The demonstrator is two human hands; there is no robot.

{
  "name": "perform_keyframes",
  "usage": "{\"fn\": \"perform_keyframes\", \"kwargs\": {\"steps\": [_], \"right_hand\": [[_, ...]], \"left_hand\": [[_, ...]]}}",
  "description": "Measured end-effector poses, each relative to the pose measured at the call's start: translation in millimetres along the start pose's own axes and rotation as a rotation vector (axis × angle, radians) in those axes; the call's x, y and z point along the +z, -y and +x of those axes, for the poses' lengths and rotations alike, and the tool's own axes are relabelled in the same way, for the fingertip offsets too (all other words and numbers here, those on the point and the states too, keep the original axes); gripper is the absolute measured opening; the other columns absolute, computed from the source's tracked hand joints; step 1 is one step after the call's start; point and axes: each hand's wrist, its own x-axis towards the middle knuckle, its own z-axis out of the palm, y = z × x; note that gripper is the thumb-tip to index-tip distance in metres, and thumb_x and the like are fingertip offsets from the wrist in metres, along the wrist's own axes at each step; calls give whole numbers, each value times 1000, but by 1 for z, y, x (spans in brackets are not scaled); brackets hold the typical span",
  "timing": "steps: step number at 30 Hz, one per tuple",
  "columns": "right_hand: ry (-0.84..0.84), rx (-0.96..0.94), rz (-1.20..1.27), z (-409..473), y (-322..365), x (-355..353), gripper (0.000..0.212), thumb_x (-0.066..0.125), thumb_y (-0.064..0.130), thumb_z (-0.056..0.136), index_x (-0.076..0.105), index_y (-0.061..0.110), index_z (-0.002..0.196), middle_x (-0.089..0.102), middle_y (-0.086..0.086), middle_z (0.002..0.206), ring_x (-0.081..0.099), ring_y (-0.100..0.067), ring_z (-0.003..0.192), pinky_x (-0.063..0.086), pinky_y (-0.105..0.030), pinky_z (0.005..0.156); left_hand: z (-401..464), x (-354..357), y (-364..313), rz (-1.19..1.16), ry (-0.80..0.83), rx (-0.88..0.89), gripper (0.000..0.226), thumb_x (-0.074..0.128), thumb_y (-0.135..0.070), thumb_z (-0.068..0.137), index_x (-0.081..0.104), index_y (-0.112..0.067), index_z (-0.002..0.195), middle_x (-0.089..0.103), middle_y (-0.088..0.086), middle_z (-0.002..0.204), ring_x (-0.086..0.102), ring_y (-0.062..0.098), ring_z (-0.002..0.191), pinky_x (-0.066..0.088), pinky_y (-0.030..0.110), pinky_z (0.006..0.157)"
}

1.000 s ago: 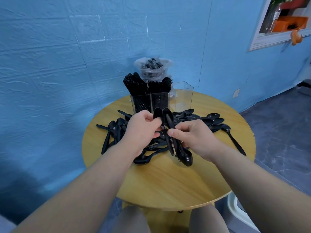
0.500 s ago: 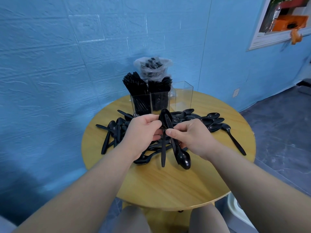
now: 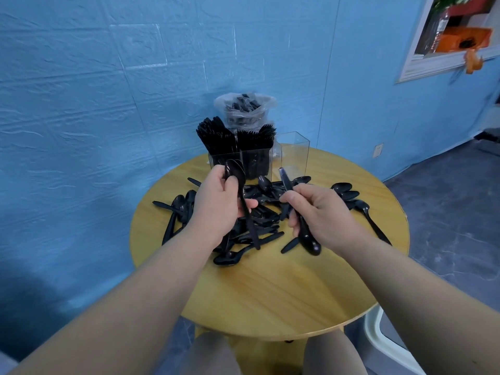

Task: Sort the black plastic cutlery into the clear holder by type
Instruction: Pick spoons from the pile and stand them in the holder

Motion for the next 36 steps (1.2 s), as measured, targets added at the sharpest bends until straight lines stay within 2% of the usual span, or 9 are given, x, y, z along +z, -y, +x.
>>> {"fn": "perform_keyframes", "kwargs": {"steps": [3,6,9,15,20,24,28,33,36], "right_hand": [[0,-60,-184,2,-2,-4,26,44,26,99,63,13,87,56,6,55,60,-14,59,49,-28,68],[134,-32,-262,3,2,-7,33,34,19,101,57,34,119,54,16,71,57,-4,69,42,-21,69],[242,-126,-452,5,6,-8,41,36,18,101,46,30,138,51,18,94,50,0,89,36,-16,82],[210,-305,-561,7,6,-4,29,55,19,95,64,23,122,47,16,75,47,1,74,34,-11,68],[102,-82,-325,5,-3,-10,22,61,25,91,68,23,111,66,16,90,61,1,84,49,-20,82],[84,111,-134,2,-11,-17,19,58,9,92,66,21,104,68,3,78,65,-8,65,54,-21,64],[-71,71,-139,6,-13,-22,18,60,6,89,62,24,88,66,1,78,63,-11,61,52,-25,62],[-34,-54,-191,10,2,-22,19,58,10,92,68,26,91,58,26,54,52,5,50,38,-8,51],[-32,-97,-96,12,14,-9,16,64,11,88,65,27,87,66,13,73,58,-1,63,52,-22,65]], "left_hand": [[1,-1,2,103,-3,26,17,37,-18,102,51,-21,94,51,0,73,49,9,44,53,36,61],[2,-1,4,240,-3,58,15,38,-21,101,53,-22,97,54,-3,72,41,11,51,38,30,52],[-1,0,2,295,40,28,17,36,-26,101,52,-20,98,57,-3,75,42,12,58,36,30,55],[-9,3,-3,445,142,56,14,54,-34,93,54,-21,98,62,-1,87,56,16,75,45,29,65],[-6,-4,0,426,53,60,12,56,-27,94,54,-20,103,65,1,96,61,21,88,52,38,78],[-3,-11,2,436,1,51,18,54,-29,95,52,-21,111,63,-3,103,59,15,91,45,29,72],[-2,-11,-2,477,86,-14,29,45,-27,98,44,-14,123,57,2,87,52,15,69,40,28,60],[0,-12,-1,559,182,-49,13,35,-14,97,42,-11,107,41,4,71,36,16,58,31,31,53],[-3,-5,1,588,309,-29,17,41,-12,98,46,-20,112,50,4,74,42,14,59,36,27,52]]}}
